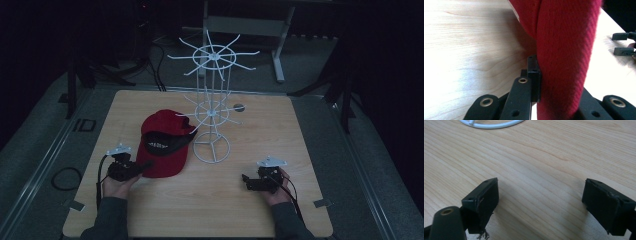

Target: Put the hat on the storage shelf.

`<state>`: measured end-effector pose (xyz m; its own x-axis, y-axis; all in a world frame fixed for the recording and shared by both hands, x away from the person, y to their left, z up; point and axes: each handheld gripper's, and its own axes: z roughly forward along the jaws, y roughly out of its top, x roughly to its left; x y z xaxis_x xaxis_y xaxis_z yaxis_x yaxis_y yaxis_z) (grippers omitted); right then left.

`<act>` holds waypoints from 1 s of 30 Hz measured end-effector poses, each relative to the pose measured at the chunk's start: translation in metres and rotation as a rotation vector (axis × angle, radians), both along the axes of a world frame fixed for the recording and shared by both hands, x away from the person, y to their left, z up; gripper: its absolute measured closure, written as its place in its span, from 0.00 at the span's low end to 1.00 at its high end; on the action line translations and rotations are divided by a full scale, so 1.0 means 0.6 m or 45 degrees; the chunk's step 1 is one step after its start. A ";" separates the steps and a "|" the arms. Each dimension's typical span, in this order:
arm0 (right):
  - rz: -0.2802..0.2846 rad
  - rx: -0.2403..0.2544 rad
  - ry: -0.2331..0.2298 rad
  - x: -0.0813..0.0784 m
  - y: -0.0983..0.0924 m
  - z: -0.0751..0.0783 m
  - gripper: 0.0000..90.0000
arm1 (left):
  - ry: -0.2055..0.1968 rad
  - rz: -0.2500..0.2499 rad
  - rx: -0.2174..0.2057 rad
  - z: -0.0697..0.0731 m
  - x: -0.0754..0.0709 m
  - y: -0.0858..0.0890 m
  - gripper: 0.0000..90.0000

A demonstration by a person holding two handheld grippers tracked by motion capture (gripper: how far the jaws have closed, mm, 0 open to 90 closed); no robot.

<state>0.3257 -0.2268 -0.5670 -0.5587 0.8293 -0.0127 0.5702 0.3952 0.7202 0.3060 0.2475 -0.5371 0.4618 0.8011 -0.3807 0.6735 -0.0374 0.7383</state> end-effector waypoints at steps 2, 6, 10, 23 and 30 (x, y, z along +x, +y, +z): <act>0.000 0.000 0.000 0.000 0.000 0.000 0.15 | -0.007 -0.001 0.009 0.003 0.000 0.001 0.95; 0.000 0.000 0.000 0.000 0.000 0.000 0.15 | -0.034 0.011 0.027 0.013 -0.002 0.004 0.95; 0.000 0.000 0.000 0.000 0.000 0.000 0.15 | -0.072 0.036 0.024 0.024 -0.004 0.008 0.95; -0.001 0.000 0.001 0.000 0.000 0.000 0.15 | -0.133 0.090 0.010 0.049 -0.007 0.024 0.95; -0.001 0.001 0.001 0.000 0.000 0.000 0.15 | -0.163 0.117 0.014 0.063 -0.009 0.035 0.95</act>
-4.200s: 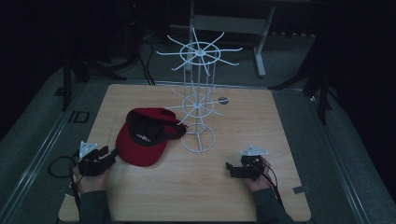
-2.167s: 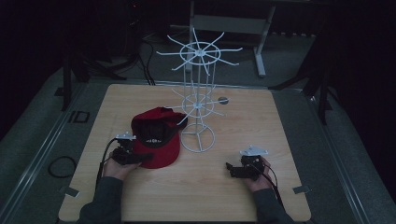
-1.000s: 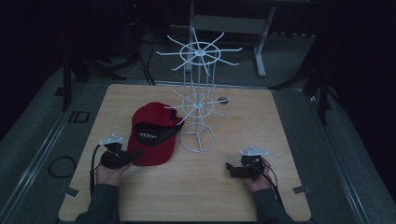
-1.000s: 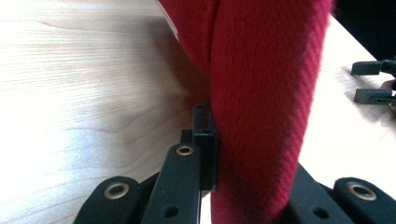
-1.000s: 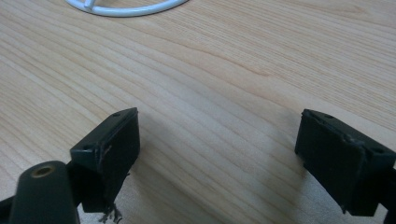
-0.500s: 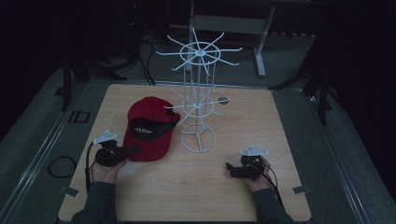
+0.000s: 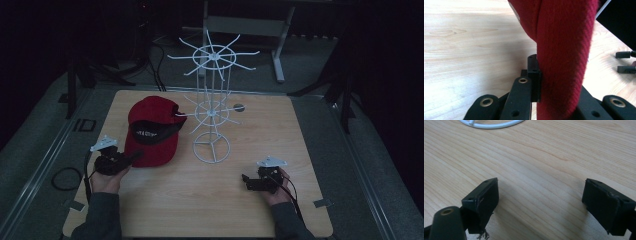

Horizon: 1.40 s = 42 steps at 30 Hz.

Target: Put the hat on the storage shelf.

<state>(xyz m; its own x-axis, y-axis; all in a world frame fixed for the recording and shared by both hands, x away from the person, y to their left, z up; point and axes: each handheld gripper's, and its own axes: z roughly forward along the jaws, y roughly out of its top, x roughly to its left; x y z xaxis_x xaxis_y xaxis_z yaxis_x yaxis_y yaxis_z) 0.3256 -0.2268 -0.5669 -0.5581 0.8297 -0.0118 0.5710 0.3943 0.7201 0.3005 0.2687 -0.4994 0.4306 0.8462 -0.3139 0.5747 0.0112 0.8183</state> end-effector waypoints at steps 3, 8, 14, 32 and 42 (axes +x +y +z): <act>0.000 0.000 0.000 0.000 0.000 0.000 0.15 | -0.014 0.019 -0.005 0.005 -0.001 0.005 0.95; 0.000 0.000 0.000 0.000 0.000 0.000 0.15 | -0.040 0.062 -0.024 0.015 -0.004 0.013 0.95; -0.001 0.002 0.000 0.000 0.000 0.000 0.15 | -0.074 0.077 -0.034 0.032 -0.005 0.018 0.95; -0.001 0.001 0.000 0.000 0.000 0.000 0.15 | -0.151 0.126 -0.045 0.068 0.000 0.019 0.95; -0.003 0.002 0.000 0.000 0.000 0.000 0.15 | -0.188 0.146 -0.052 0.089 0.013 0.011 0.95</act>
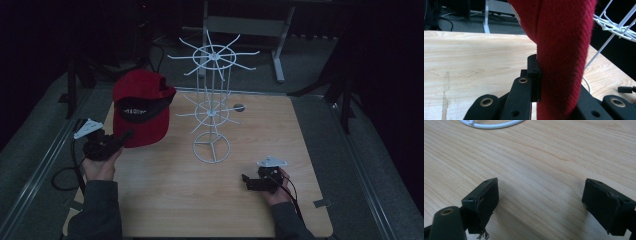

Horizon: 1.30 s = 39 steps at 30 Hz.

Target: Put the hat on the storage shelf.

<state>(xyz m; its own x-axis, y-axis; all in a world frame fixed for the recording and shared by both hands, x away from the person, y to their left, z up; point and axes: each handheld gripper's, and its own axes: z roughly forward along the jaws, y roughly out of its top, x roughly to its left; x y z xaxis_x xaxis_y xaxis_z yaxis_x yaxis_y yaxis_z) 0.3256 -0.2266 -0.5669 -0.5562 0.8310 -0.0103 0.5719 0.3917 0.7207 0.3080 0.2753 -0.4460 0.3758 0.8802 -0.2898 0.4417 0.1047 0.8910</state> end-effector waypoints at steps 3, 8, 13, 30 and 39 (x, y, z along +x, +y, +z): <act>-0.001 0.000 -0.001 0.000 0.000 0.000 0.15 | -0.013 0.001 0.000 0.005 0.002 -0.003 0.95; -0.002 0.002 0.000 0.000 0.000 0.000 0.15 | -0.025 0.015 -0.013 0.013 0.002 -0.005 0.95; -0.002 0.002 0.000 0.000 0.000 0.000 0.15 | -0.040 0.016 -0.016 0.021 0.002 -0.006 0.95; 0.000 0.000 -0.004 0.000 0.000 0.000 0.15 | -0.086 0.016 -0.033 0.050 0.009 -0.013 0.95; 0.000 0.000 -0.003 0.000 0.000 0.000 0.15 | -0.097 0.027 -0.050 0.058 0.013 -0.014 0.95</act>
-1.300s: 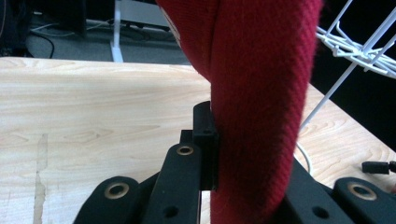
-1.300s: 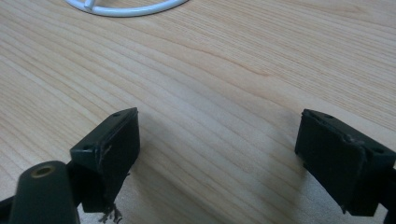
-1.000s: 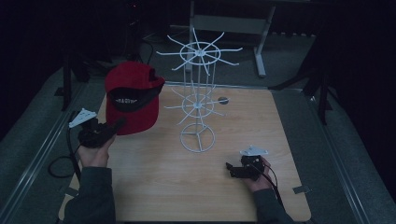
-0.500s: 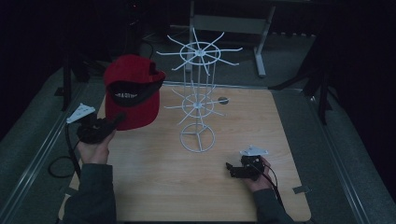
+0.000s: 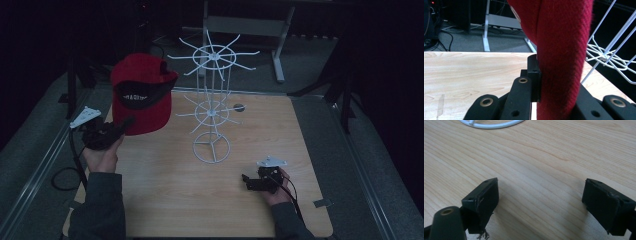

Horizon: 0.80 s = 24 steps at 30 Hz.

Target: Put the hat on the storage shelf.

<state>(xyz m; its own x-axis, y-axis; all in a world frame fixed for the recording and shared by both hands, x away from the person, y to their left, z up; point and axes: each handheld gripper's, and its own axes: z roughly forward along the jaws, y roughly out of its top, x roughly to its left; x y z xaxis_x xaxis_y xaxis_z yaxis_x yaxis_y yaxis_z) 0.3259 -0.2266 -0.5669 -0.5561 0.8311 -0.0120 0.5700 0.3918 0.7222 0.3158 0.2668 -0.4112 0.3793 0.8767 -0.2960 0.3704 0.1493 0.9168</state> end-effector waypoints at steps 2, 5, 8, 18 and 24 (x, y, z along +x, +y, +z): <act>0.000 0.000 0.000 0.000 0.000 0.000 0.15 | -0.002 0.002 -0.002 0.002 0.001 0.000 0.95; 0.000 0.000 0.000 0.000 0.000 0.000 0.15 | -0.009 -0.003 -0.002 0.006 0.003 -0.001 0.95; 0.000 -0.001 0.001 0.000 0.000 0.000 0.15 | -0.011 -0.003 -0.005 0.010 0.005 -0.002 0.95; 0.000 0.001 0.002 0.000 0.000 0.000 0.15 | -0.030 0.007 -0.013 0.022 0.011 -0.004 0.95; -0.001 0.003 0.004 0.000 0.000 0.000 0.15 | -0.042 0.010 -0.021 0.028 0.014 -0.006 0.95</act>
<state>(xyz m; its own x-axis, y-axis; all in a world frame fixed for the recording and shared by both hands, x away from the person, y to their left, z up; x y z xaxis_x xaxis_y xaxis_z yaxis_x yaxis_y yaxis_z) 0.3257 -0.2264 -0.5669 -0.5554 0.8315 -0.0087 0.5725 0.3899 0.7213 0.3240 0.2634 -0.3942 0.3825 0.8747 -0.2977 0.3385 0.1671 0.9260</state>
